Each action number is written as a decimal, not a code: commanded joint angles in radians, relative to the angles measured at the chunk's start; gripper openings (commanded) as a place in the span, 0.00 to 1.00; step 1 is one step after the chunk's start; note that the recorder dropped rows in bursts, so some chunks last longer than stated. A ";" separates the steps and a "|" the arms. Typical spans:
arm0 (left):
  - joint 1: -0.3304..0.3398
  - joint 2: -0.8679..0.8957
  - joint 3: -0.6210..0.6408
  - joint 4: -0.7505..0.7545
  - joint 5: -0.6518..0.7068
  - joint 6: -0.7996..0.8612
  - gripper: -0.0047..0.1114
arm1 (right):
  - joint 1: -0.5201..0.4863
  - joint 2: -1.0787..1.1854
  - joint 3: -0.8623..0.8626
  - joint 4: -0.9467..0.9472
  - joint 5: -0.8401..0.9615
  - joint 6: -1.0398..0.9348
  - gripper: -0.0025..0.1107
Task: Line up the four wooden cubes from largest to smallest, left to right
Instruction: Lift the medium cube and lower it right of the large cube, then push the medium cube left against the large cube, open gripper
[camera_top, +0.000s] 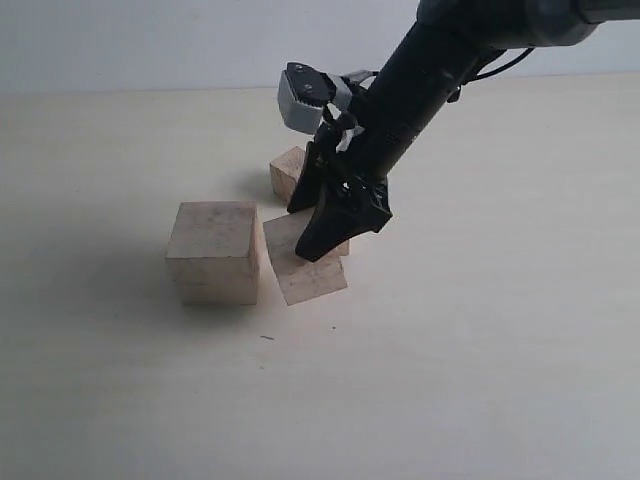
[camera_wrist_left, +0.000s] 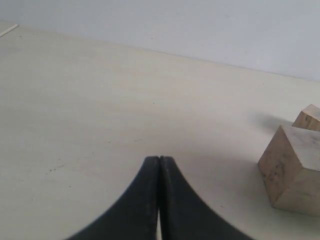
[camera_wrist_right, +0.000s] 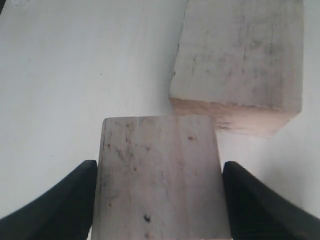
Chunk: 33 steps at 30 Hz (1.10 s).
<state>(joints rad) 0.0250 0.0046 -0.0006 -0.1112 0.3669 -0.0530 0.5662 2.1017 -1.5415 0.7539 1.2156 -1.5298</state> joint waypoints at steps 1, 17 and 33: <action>-0.006 -0.005 0.001 -0.004 -0.006 -0.005 0.04 | -0.001 0.016 0.002 0.009 -0.050 0.013 0.02; -0.006 -0.005 0.001 -0.004 -0.006 -0.005 0.04 | -0.001 0.172 0.002 0.107 -0.142 -0.101 0.02; -0.006 -0.005 0.001 -0.004 -0.006 -0.005 0.04 | -0.001 0.181 0.002 0.107 -0.244 -0.085 0.33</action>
<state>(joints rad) 0.0250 0.0046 -0.0006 -0.1112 0.3669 -0.0530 0.5643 2.2547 -1.5437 0.9219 1.0664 -1.6159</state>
